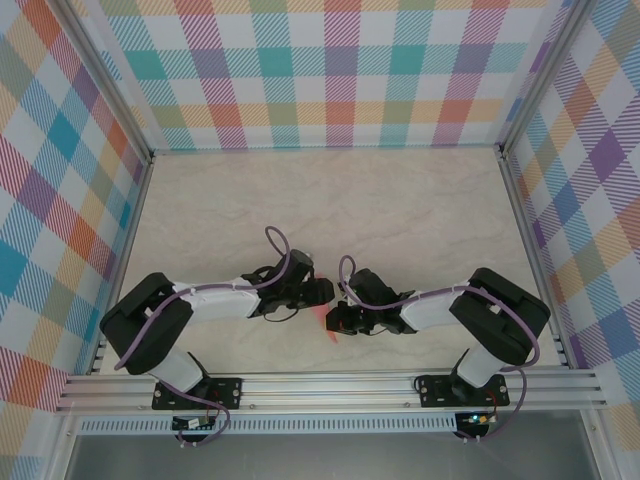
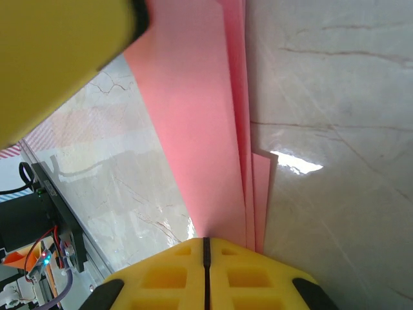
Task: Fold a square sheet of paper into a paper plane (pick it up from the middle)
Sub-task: Fold the wing for the fifth time at the center of the table.
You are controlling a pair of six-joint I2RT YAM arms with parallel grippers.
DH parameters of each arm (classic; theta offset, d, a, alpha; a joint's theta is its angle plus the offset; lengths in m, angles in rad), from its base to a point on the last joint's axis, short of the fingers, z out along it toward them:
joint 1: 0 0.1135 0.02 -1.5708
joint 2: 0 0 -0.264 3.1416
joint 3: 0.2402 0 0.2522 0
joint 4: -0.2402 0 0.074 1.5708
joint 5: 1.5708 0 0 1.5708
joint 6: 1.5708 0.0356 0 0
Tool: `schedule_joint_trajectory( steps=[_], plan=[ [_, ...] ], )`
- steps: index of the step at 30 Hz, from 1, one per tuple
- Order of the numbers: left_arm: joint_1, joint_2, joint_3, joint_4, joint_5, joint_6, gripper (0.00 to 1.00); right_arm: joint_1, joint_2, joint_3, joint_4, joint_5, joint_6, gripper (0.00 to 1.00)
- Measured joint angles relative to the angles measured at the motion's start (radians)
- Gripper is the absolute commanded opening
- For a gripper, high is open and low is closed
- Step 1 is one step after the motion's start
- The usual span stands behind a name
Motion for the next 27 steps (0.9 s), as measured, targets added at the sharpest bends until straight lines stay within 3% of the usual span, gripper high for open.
schedule_joint_trajectory(
  steps=[10,27],
  plan=[
    [0.000,-0.179,-0.046,0.006,0.013,0.056,0.41,0.000,0.011,0.023,-0.033,-0.006,0.001,0.07],
    [0.001,0.008,-0.091,0.127,-0.025,0.076,0.35,0.000,0.011,0.028,-0.047,-0.008,0.000,0.06]
  ],
)
